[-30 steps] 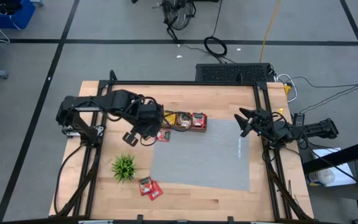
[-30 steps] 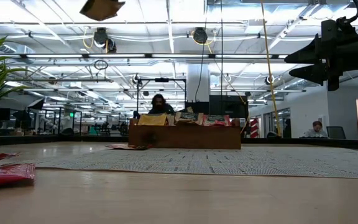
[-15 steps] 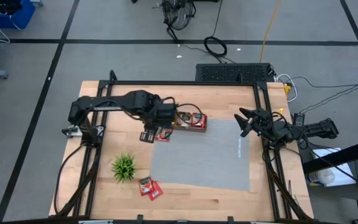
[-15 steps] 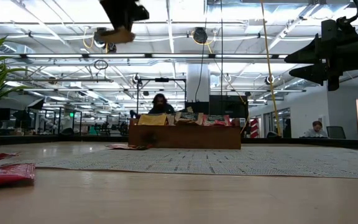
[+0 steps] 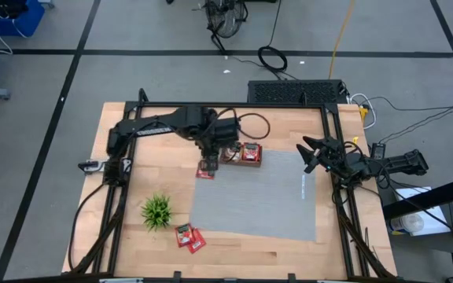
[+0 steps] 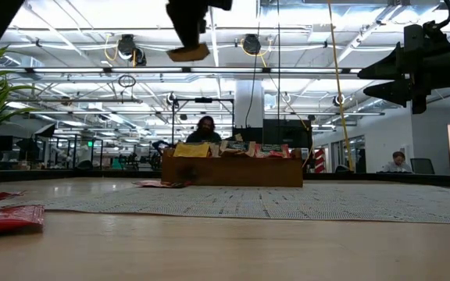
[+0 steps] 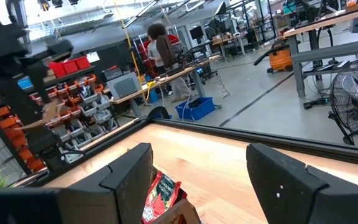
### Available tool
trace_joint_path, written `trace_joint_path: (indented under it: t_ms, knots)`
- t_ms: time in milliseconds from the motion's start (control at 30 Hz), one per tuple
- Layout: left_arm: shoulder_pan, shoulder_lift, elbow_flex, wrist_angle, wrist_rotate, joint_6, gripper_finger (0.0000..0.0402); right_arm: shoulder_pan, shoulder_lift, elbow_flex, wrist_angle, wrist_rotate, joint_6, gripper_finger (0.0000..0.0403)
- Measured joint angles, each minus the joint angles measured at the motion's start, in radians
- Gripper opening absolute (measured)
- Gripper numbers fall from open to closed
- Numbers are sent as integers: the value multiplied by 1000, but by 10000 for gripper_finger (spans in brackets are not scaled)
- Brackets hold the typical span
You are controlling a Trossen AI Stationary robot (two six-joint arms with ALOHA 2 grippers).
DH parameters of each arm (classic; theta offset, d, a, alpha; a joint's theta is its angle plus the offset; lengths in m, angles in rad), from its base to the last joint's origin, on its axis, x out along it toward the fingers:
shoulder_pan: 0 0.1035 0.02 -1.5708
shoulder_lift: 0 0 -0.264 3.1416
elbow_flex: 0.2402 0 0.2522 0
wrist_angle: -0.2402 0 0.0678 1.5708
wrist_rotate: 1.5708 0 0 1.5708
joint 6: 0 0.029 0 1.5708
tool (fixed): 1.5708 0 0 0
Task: Pick & Place Tea
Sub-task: Put the gold tea bag into the middle section of the wooden organizer
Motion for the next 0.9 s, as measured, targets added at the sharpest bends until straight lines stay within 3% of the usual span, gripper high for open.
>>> trace_joint_path:
  t_ms: [167, 500, 900]
  knots:
    - [33, 72, 67, -1, 0, 18, 23, 0, 0, 0, 0, 0, 0, 242]
    - [103, 171, 71, 13, -54, 63, 23, 0, 0, 0, 0, 0, 0, 242]
    - [100, 247, 70, 226, -87, 91, 23, 0, 0, 0, 0, 0, 0, 242]
